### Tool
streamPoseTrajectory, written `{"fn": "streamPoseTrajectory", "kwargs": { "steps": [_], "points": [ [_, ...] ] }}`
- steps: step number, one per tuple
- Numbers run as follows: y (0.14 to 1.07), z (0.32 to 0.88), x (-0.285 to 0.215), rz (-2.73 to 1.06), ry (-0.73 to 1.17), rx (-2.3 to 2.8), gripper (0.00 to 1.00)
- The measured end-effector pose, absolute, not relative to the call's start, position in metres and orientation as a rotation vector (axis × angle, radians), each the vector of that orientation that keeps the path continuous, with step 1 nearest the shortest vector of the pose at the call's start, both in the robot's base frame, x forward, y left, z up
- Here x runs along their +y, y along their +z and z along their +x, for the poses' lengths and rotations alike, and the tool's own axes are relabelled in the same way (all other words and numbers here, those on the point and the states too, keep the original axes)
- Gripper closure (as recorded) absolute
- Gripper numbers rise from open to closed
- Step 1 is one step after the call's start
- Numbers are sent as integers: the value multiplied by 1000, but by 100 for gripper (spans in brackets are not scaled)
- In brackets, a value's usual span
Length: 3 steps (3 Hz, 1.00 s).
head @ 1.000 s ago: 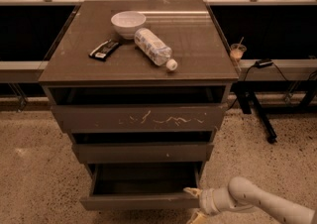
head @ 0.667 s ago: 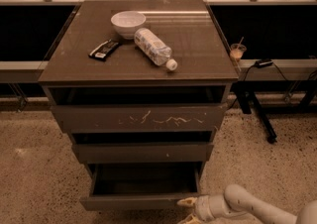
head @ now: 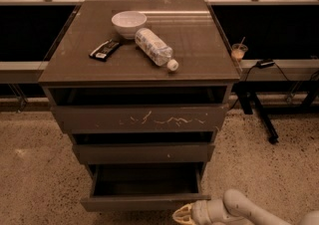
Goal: Close bottom drawer
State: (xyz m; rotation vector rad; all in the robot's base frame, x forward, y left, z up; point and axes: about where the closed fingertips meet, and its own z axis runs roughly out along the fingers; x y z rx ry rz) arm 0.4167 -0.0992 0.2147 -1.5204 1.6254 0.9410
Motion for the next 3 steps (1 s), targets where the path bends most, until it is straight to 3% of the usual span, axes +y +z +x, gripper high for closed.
{"fn": "streamPoseTrajectory", "kwargs": {
  "steps": [3],
  "points": [
    [163,449,-68,-1493,742,1785,0]
  ]
}}
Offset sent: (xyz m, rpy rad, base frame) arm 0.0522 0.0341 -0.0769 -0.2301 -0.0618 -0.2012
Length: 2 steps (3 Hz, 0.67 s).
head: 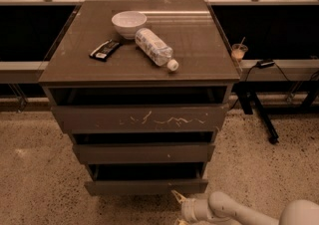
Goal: Close bottom drawer
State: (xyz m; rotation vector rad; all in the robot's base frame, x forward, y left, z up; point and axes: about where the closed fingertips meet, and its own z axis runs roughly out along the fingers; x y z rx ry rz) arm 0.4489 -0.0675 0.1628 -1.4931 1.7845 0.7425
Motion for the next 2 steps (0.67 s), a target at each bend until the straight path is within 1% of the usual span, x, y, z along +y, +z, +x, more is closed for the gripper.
{"fn": "streamPoseTrajectory", "kwargs": {
  "steps": [1,2],
  "points": [
    [163,449,-67,-1493,743,1784,0],
    [157,454,-62,-1509,781,1773,26]
  ]
}}
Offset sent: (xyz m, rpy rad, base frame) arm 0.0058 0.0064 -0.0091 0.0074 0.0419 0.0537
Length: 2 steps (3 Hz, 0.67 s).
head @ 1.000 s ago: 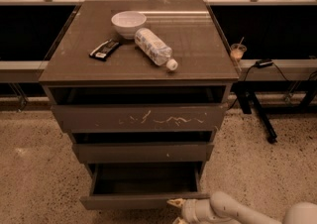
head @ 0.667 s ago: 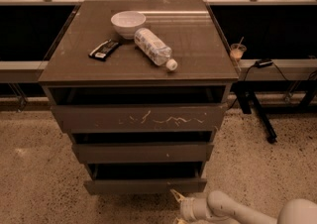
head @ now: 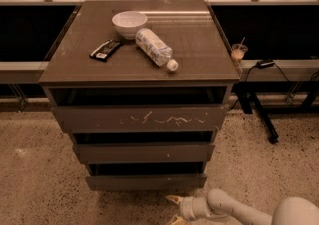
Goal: Close bottom drawer
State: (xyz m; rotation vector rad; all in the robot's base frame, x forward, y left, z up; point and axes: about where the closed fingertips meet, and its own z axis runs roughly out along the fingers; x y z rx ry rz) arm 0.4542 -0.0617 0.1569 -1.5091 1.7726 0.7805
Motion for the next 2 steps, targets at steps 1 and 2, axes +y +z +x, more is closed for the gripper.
{"fn": "streamPoseTrajectory", "kwargs": {
  "steps": [1,2],
  "points": [
    [154,472,-65,-1498,766,1758,50],
    [151,503,-67,-1493,691,1754,47]
  ]
}}
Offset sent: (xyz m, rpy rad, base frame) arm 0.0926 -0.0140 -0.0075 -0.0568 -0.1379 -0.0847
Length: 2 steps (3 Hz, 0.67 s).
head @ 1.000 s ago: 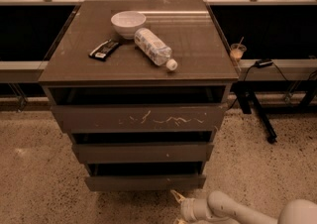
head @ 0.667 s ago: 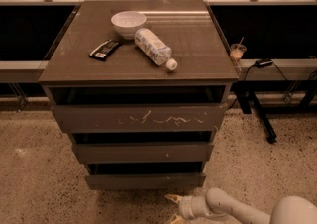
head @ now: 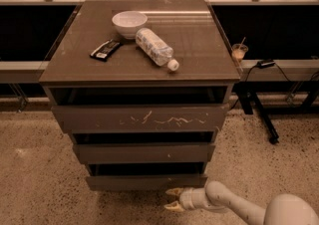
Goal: Close bottom drawer
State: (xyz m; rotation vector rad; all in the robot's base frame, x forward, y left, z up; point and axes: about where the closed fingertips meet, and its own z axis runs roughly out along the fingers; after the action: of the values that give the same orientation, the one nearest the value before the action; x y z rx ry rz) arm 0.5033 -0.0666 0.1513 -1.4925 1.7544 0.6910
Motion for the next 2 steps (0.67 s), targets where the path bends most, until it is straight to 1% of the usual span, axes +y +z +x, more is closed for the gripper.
{"fn": "streamPoseTrajectory", "kwargs": {
  "steps": [1,2],
  "points": [
    [153,531,-62,-1484,601,1743,23],
    [153,533,-62,-1481,593,1745,0]
  ]
}}
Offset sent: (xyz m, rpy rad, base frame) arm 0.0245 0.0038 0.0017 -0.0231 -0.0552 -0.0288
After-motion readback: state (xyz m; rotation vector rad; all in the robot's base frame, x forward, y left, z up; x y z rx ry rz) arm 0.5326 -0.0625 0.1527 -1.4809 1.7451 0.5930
